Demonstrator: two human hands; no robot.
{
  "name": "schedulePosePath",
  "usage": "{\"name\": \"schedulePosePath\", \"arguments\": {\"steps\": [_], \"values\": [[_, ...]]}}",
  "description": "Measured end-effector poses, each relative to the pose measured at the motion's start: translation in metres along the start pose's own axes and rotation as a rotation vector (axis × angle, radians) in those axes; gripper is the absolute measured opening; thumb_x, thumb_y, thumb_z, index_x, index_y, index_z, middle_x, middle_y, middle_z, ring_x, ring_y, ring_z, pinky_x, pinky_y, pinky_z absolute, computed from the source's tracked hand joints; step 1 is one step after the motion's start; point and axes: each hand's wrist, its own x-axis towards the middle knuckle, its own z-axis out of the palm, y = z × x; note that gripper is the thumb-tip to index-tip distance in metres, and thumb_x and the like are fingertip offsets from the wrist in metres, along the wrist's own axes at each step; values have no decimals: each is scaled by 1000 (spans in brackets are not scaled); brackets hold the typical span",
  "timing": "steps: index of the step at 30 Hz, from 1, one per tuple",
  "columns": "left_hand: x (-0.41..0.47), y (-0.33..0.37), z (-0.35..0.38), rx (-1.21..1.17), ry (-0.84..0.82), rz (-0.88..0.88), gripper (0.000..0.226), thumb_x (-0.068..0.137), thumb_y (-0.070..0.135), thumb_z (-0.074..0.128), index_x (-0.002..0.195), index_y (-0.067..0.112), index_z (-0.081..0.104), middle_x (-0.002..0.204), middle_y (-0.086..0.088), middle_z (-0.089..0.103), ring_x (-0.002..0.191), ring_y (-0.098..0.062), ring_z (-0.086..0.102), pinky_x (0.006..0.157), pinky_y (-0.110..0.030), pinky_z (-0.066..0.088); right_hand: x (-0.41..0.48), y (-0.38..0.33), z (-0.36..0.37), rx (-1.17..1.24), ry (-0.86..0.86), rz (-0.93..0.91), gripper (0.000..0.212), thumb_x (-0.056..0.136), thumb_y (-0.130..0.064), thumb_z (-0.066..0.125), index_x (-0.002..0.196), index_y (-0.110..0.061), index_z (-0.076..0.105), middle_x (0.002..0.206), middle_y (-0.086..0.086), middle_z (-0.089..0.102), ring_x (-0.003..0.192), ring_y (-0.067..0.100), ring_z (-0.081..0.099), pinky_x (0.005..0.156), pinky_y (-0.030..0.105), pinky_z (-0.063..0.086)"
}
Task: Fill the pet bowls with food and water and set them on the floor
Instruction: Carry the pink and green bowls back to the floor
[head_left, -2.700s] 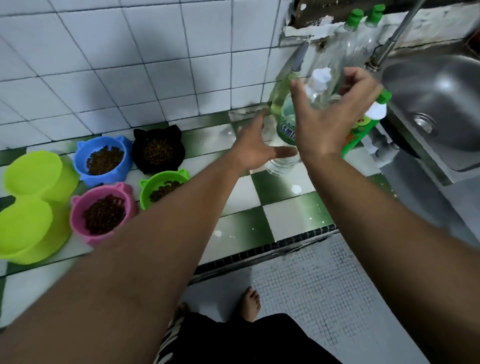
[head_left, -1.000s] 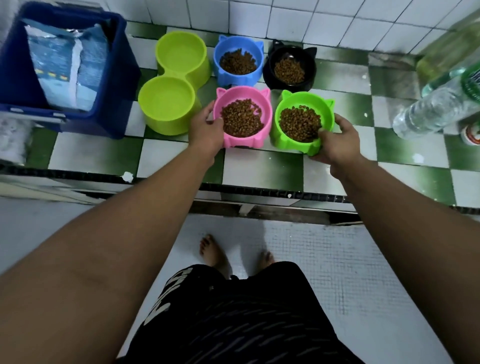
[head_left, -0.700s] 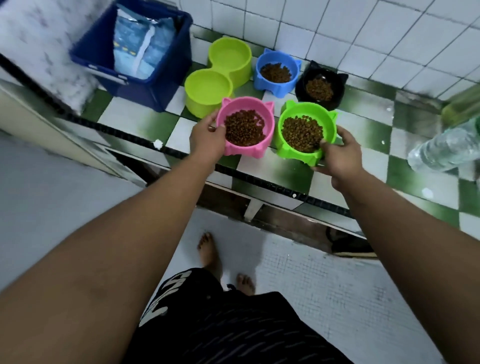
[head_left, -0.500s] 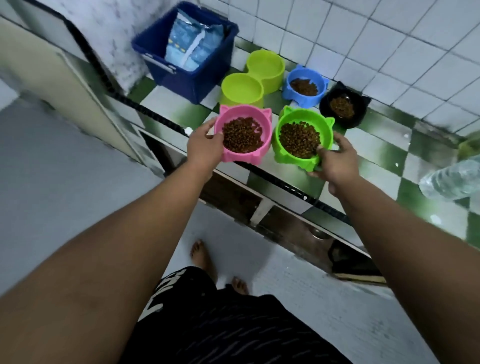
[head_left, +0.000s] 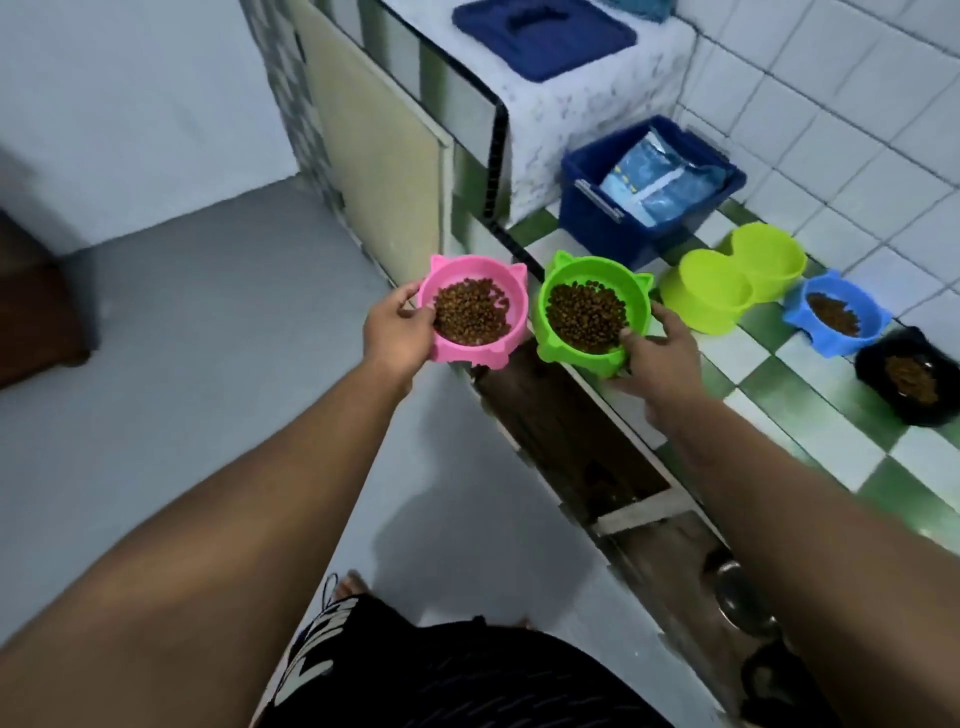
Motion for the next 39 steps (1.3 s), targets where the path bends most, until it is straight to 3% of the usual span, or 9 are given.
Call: {"name": "schedulePosePath", "arguments": {"steps": [3, 6, 13, 16, 20, 25, 31, 35, 39], "values": [[36, 0, -64, -47, 83, -35, 41, 101, 13, 61, 141, 26, 60, 109, -9, 74, 87, -23, 76, 69, -45, 66, 4, -11, 75, -9, -99, -18, 44, 95, -11, 62, 133, -31, 53, 121, 16, 58, 102, 35, 68, 61, 46, 62], [70, 5, -126, -103, 141, -53, 41, 102, 10, 60, 141, 23, 59, 107, -9, 74, 86, -23, 77, 64, -41, 65, 3, -24, 153, -35, -178, -54, 35, 97, -8, 59, 125, -29, 56, 118, 11, 60, 102, 30, 67, 60, 40, 62], [145, 27, -243, -153, 295, -81, 40, 102, 7, 58, 139, 21, 59, 101, -7, 74, 83, -21, 77, 64, -40, 65, 20, -54, 310, -50, -271, -44, 48, 97, -7, 60, 141, -25, 49, 124, 11, 59, 97, 29, 67, 51, 36, 60], [191, 34, -286, -172, 368, -101, 38, 103, 7, 57, 138, 21, 58, 102, -7, 73, 83, -21, 76, 60, -38, 65, 39, -69, 385, -51, -343, -39, 48, 97, -4, 58, 139, -24, 46, 109, 5, 60, 97, 30, 66, 57, 39, 60], [262, 34, -323, -195, 467, -119, 34, 102, 8, 58, 134, 21, 62, 101, -9, 74, 82, -22, 76, 61, -43, 65, 83, -82, 485, -89, -424, -61, 47, 97, -4, 57, 137, -25, 48, 107, 11, 59, 89, 31, 67, 58, 42, 58], [359, 46, -360, -216, 609, -163, 25, 101, 9, 59, 121, 23, 63, 93, -5, 72, 85, -25, 75, 66, -47, 65, 154, -99, 606, -170, -545, -79, 44, 94, -7, 59, 130, -31, 52, 106, 11, 63, 93, 36, 70, 62, 48, 61], [469, 70, -396, -225, 763, -261, 13, 97, 18, 66, 108, 24, 62, 106, -11, 71, 89, -29, 73, 67, -48, 65, 222, -142, 720, -271, -626, -43, 36, 96, -6, 59, 115, -35, 51, 114, 7, 61, 102, 39, 69, 58, 42, 60], [551, 71, -421, -200, 799, -301, 15, 94, 19, 69, 107, 22, 62, 108, -12, 70, 91, -32, 73, 69, -49, 65, 270, -161, 797, -278, -638, -14, 36, 96, -7, 59, 118, -35, 52, 125, 9, 60, 108, 38, 66, 56, 43, 61], [646, 61, -446, -141, 821, -288, 19, 91, 27, 73, 104, 18, 61, 99, -5, 70, 88, -26, 73, 75, -47, 65, 322, -161, 881, -314, -601, -8, 38, 97, -7, 58, 130, -23, 54, 124, 3, 57, 111, 35, 62, 57, 44, 61]]}}
